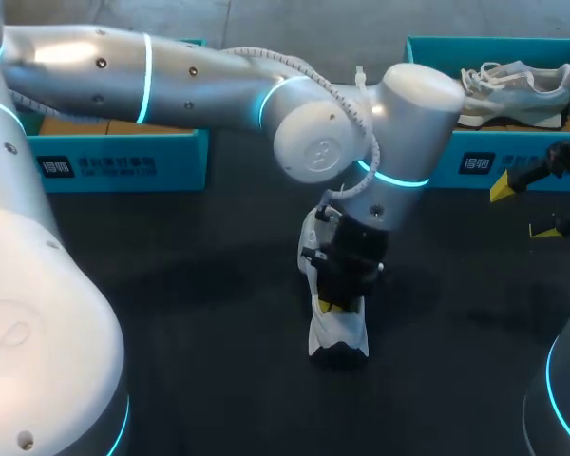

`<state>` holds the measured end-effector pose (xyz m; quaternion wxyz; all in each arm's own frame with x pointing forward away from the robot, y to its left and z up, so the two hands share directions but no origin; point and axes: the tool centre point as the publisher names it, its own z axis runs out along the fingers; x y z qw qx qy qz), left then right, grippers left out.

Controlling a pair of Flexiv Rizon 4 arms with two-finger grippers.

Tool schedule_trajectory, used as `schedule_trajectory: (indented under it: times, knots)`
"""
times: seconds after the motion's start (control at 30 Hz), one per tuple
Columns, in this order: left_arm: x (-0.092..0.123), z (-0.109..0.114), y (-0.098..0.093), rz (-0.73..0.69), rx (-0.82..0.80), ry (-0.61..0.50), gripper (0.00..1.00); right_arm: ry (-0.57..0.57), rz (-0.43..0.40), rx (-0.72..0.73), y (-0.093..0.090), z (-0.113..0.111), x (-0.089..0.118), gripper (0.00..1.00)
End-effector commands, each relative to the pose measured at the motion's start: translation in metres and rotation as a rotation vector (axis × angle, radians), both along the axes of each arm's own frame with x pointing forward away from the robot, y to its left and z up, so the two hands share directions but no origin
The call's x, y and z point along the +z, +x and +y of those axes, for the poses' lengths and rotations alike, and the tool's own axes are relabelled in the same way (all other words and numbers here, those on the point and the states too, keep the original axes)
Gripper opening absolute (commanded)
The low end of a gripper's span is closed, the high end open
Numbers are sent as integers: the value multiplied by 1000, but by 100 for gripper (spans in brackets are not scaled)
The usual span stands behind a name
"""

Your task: Take the shoe out of the shoebox, open the shoe tongue, remove and reinsert the insole, then place the shoe into the shoebox

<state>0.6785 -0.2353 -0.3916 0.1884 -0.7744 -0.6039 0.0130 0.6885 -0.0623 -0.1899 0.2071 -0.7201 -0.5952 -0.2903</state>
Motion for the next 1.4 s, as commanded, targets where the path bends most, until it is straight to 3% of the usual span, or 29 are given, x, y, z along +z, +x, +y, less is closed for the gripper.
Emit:
schedule_trajectory:
  times: [0.03,0.4,0.57,0.9,1.2,1.4]
  knots:
    - [-14,-1,-2,3,17,-27,0,-4,1,-2,0,1,0,100]
    - [-26,-7,2,-30,115,-188,0,-4,1,-2,0,1,0,100]
    - [-27,-10,5,-30,139,-205,0,-4,1,-2,0,1,0,100]
    - [5,-12,7,-80,121,-236,0,-4,1,-2,0,1,0,100]
    - [20,-9,2,-58,72,-152,0,-4,1,-2,0,1,0,100]
    - [6,-11,-2,-42,40,-85,0,-4,1,-2,0,1,0,100]
